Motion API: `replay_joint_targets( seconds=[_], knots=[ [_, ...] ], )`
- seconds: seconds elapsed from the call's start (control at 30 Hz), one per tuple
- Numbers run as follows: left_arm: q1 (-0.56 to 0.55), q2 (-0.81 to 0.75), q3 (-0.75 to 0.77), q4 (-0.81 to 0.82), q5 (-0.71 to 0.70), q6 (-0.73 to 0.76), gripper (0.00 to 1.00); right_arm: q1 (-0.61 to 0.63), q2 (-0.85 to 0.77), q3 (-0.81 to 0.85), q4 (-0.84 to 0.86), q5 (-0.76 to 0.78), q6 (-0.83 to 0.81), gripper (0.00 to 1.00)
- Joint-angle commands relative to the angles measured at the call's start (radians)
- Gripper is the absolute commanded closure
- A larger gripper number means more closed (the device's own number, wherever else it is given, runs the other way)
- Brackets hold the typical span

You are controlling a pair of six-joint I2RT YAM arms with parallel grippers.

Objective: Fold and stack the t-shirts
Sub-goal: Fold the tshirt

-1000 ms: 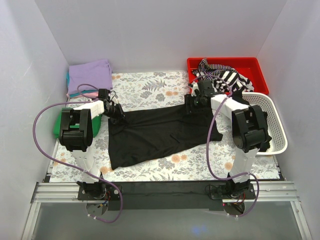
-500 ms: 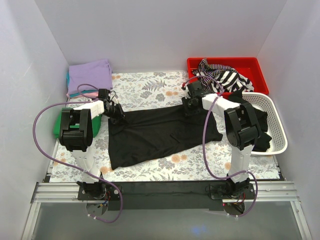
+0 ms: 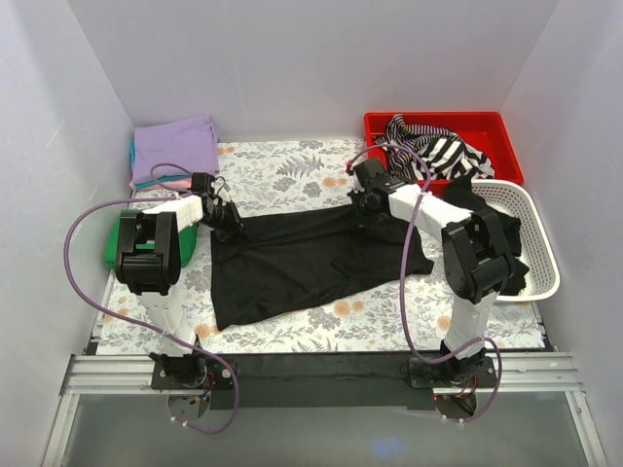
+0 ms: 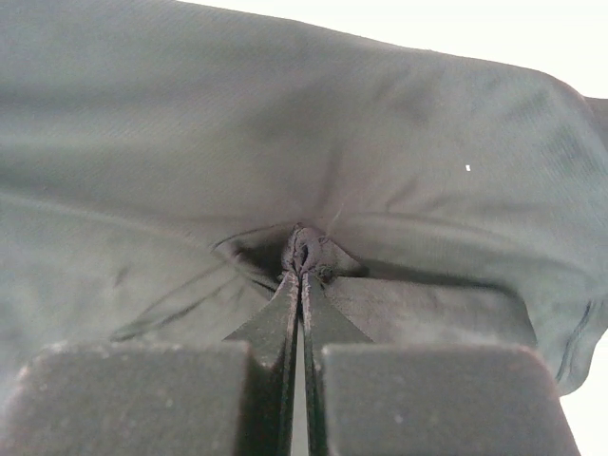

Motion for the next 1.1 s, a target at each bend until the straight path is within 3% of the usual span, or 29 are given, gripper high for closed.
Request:
replay_joint_targets(
  seconds=[0.0,0.2,0.23,0.27,0.37,0.6,0.8,1.07],
  knots=[
    [0.006,-0.002,-0.009,-0.019,-0.073,0.033,0.90,0.035,-0.105,-0.038,-0.059,0.060,0.043,0.99],
    [0.006,-0.004,-0.007,-0.023,-0.072,0.035,0.90,0.086,-0.201,-0.181,-0.074,0.039,0.133,0.81],
    [0.006,-0.002,-0.007,-0.025,-0.070,0.035,0.90,0.094,-0.216,-0.199,-0.072,0.039,0.147,0.73],
    [0.006,-0.002,-0.006,-0.025,-0.072,0.035,0.90,0.100,-0.228,-0.214,-0.071,0.060,0.156,0.57],
    [0.006,-0.004,-0.006,-0.025,-0.066,0.033,0.90,0.114,-0.273,-0.248,-0.083,0.103,0.176,0.48],
    [0.004,-0.014,-0.010,-0.025,-0.061,0.032,0.90,0.077,-0.351,-0.247,-0.063,0.266,0.161,0.39],
    [0.003,-0.023,-0.013,-0.023,-0.061,0.032,0.90,-0.014,-0.209,-0.179,0.009,0.175,0.104,0.42],
    [0.003,-0.027,-0.016,-0.022,-0.067,0.032,0.90,-0.017,-0.090,-0.123,0.095,0.123,0.083,0.43]
  ],
)
